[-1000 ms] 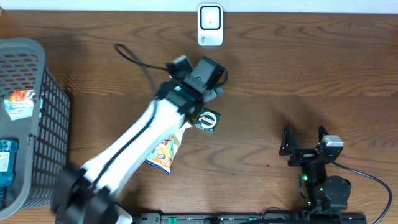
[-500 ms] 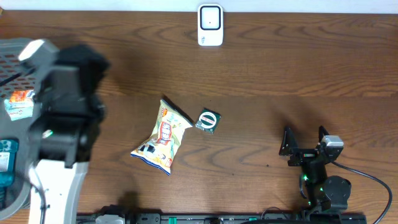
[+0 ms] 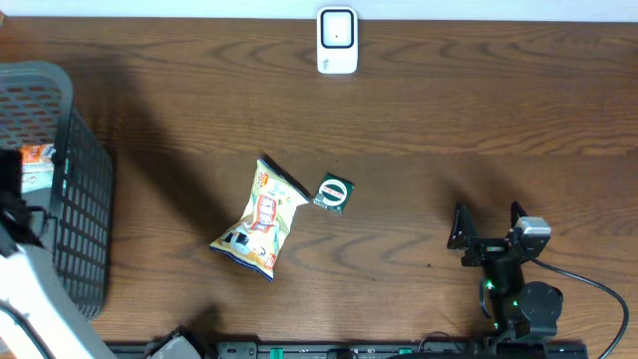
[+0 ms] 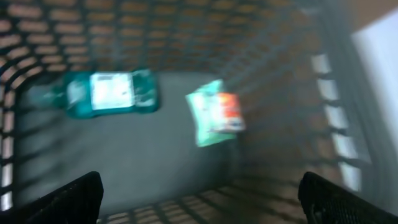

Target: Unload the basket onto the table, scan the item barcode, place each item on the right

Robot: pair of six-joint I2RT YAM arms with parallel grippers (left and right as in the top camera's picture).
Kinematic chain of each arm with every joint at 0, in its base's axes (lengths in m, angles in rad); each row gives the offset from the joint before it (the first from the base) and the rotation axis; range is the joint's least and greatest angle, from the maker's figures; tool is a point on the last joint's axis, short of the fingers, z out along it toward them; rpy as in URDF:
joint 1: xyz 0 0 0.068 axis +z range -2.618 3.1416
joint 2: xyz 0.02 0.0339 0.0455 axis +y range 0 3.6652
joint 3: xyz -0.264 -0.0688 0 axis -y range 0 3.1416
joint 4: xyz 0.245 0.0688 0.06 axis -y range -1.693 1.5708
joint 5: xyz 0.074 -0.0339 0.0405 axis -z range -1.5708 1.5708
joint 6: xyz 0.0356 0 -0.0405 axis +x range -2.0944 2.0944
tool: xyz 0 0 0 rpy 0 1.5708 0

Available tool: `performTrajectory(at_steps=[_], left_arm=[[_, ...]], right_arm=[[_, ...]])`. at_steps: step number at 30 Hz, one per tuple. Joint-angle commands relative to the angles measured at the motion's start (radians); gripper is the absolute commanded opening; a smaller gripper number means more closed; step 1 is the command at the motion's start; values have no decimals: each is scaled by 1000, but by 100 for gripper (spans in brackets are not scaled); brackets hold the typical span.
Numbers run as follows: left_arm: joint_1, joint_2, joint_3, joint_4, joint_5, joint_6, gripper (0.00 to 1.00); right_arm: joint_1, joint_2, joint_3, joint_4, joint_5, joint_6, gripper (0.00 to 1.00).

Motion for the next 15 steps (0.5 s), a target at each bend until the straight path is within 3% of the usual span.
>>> performTrajectory(at_steps=[1, 5, 10, 12, 15], left_arm=[[93, 89, 10, -51, 89, -84, 98], [185, 212, 5, -149, 87, -256, 98], [248, 328, 2, -181, 87, -272, 98], [263, 372, 2, -184, 87, -246, 98], [268, 421, 2, -152, 87, -64, 98]], right_arm=[[6, -3, -1, -4, -6, -3, 99], [6, -3, -1, -4, -6, -3, 99], [6, -3, -1, -4, -6, -3, 99], [6, -3, -1, -4, -6, -3, 99], [6, -3, -1, -4, -6, -3, 99]])
